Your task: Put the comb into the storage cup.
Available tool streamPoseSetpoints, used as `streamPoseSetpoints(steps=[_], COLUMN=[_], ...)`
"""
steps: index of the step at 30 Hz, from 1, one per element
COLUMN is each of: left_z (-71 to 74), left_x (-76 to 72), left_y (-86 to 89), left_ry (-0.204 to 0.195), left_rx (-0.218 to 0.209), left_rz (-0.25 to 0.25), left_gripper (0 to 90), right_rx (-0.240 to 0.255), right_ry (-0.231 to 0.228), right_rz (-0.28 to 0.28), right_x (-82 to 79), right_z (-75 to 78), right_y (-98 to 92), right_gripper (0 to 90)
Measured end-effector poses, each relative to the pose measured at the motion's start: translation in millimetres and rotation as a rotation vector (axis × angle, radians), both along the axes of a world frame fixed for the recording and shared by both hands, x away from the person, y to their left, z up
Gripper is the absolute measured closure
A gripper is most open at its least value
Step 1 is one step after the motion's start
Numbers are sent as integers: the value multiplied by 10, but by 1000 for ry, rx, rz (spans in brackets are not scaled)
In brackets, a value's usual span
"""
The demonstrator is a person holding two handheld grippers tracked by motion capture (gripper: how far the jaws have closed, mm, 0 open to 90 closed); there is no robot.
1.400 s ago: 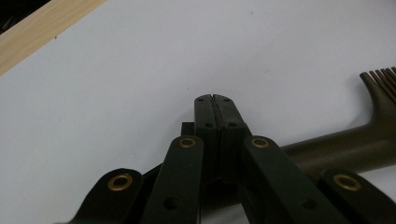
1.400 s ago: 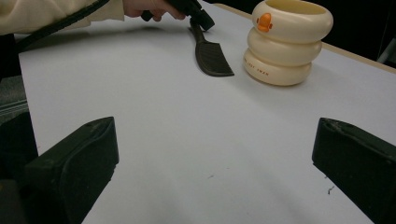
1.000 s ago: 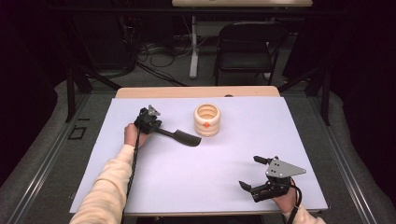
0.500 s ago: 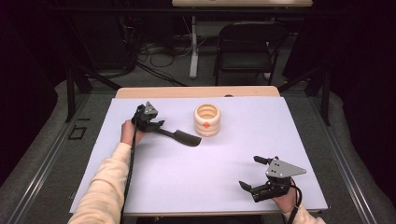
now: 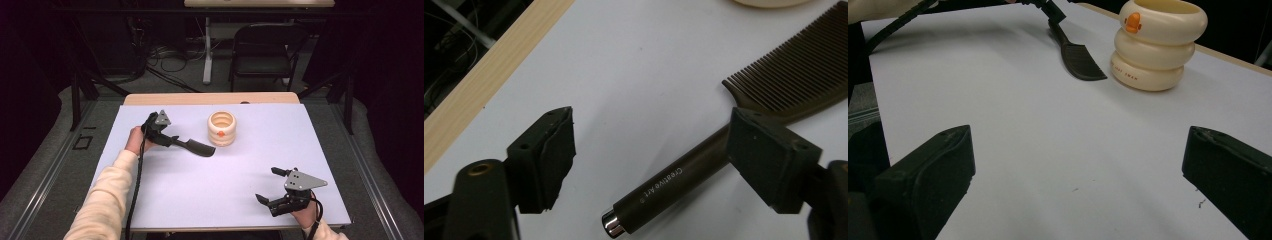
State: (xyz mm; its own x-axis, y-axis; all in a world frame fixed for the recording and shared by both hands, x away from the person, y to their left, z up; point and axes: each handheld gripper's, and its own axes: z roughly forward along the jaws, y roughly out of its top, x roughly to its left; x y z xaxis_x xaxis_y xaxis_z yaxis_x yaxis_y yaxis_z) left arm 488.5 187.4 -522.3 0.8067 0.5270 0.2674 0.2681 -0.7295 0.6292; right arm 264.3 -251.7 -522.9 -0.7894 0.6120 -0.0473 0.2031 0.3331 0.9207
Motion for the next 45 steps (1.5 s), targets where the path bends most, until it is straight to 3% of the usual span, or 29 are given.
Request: streamPoseSetpoints(steps=[6,19,23,24,27,30,35,41,45], left_z=[51,131,128,119,100,91,65,15,25], left_x=[-27,-59,-38,-34,-31,-31,-16,33,70], left_y=[-51,-191,-233,-250,-308,-356,-407,-472,-508], left_ry=[-4,22,15,13,18,21,30,65,84], left_rx=[80,232,300,317,373,407,440,496,500], left_rz=[-76,-250,-293,-300,-335,-370,-417,-467,-507], left_gripper=[90,6,84,140,168,272,434,558,612], right_rx=[-1,1,2,3,5,2,6,7,9], right_ry=[4,4,8,7,2,3,-2,-1,-4], right_rz=[1,9,10,11,14,15,19,21,23], right_x=[0,-2,1,-2,-7,-8,-14,-14,-15], right_z=[-2,-7,-12,-11,-5,-8,-2,-3,-1], right_y=[-3,11,13,13,11,13,13,14,12], right_gripper=[1,0,0,1,1,2,3,3,3])
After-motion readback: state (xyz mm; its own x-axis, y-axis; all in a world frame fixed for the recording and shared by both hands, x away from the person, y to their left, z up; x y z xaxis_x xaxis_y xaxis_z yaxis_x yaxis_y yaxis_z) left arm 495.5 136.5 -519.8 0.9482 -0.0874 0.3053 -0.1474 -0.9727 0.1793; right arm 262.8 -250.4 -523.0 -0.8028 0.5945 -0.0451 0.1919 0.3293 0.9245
